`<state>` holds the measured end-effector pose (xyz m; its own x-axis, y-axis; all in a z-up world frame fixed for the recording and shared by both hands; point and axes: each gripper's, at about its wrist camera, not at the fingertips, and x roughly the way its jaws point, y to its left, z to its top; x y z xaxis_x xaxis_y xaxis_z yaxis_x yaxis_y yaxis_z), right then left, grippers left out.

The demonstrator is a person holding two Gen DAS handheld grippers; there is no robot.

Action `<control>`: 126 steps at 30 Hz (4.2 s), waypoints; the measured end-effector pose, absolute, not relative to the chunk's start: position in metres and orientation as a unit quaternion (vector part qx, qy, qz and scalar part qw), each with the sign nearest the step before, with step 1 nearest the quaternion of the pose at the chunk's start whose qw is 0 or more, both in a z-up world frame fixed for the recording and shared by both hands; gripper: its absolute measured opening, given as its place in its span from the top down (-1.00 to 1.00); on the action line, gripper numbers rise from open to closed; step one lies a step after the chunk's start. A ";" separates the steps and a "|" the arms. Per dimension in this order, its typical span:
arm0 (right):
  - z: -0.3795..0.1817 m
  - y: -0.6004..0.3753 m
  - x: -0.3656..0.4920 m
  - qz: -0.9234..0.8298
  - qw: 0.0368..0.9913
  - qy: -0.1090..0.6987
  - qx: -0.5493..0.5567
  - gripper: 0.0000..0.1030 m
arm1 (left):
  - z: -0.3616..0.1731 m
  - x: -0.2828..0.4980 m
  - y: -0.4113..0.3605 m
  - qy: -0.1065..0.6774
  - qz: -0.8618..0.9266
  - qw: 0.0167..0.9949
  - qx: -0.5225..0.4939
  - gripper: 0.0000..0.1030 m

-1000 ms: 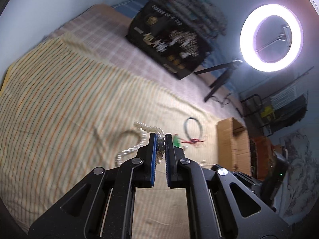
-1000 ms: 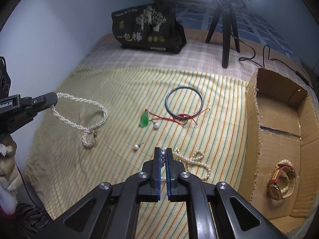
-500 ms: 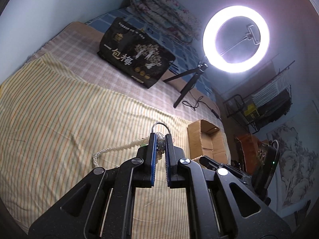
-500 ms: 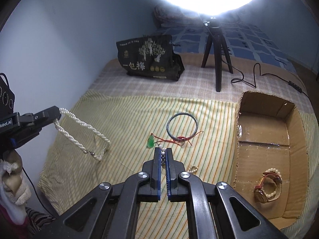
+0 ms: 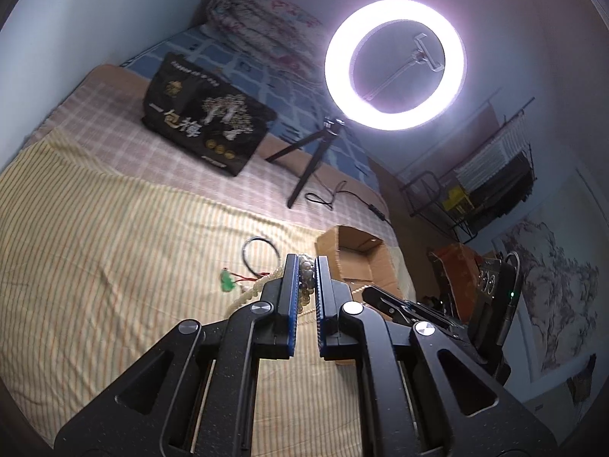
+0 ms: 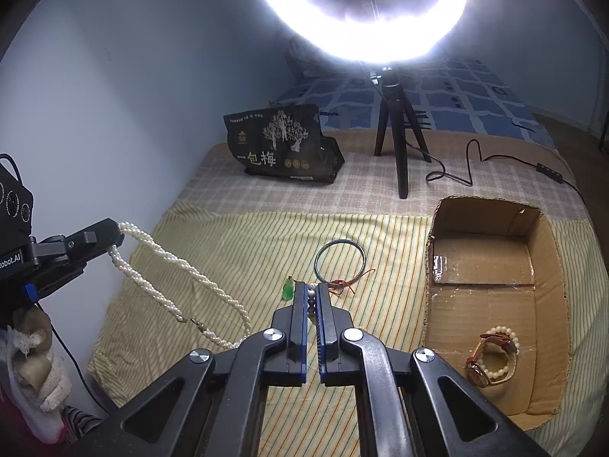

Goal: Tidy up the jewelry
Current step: 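Lift the pearl necklace with the left gripper while the right gripper carries the pearl strand toward the box, then lower both grippers into the box and open them to release the pearls, then withdraw both open grippers from the box toward the remaining jewelry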

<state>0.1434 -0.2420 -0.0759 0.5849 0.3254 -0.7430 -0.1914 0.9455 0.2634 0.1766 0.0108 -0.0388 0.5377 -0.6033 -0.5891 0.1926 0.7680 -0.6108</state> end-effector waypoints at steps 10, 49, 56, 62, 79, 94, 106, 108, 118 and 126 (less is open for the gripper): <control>-0.049 -0.275 0.127 0.138 0.895 0.413 0.096 0.98 | -0.025 0.176 -0.026 0.427 -0.264 0.837 -0.219 0.90; -0.011 -0.409 0.175 0.035 0.916 0.398 0.043 0.98 | -0.012 0.216 -0.214 0.445 -0.347 0.814 -0.137 0.90; -0.038 -0.419 0.193 0.027 0.907 0.418 0.054 0.98 | -0.040 0.223 -0.226 0.469 -0.330 0.810 -0.122 0.90; -0.062 -0.426 0.206 0.024 0.897 0.437 0.059 0.98 | -0.068 0.229 -0.233 0.490 -0.316 0.805 -0.109 0.90; -0.086 -0.430 0.213 0.012 0.889 0.452 0.078 -0.17 | -0.094 0.225 -0.235 0.505 -0.291 0.810 -0.069 0.23; -0.076 -0.422 0.197 -0.036 0.898 0.435 0.056 -0.96 | -0.092 0.214 -0.201 0.497 -0.262 0.826 -0.040 -0.01; -0.061 -0.390 0.173 -0.004 0.909 0.416 0.037 -0.97 | -0.092 0.205 -0.124 0.479 -0.208 0.853 -0.023 -0.07; -0.058 -0.382 0.172 0.005 0.910 0.412 0.035 -0.97 | -0.096 0.206 -0.101 0.480 -0.191 0.855 -0.035 -0.07; -0.057 -0.343 0.175 0.049 0.921 0.385 0.009 -0.97 | -0.112 0.205 -0.030 0.492 -0.140 0.857 -0.063 -0.07; -0.068 -0.307 0.199 0.086 0.902 0.422 -0.023 -0.94 | -0.124 0.199 -0.019 0.502 -0.159 0.848 -0.063 -0.07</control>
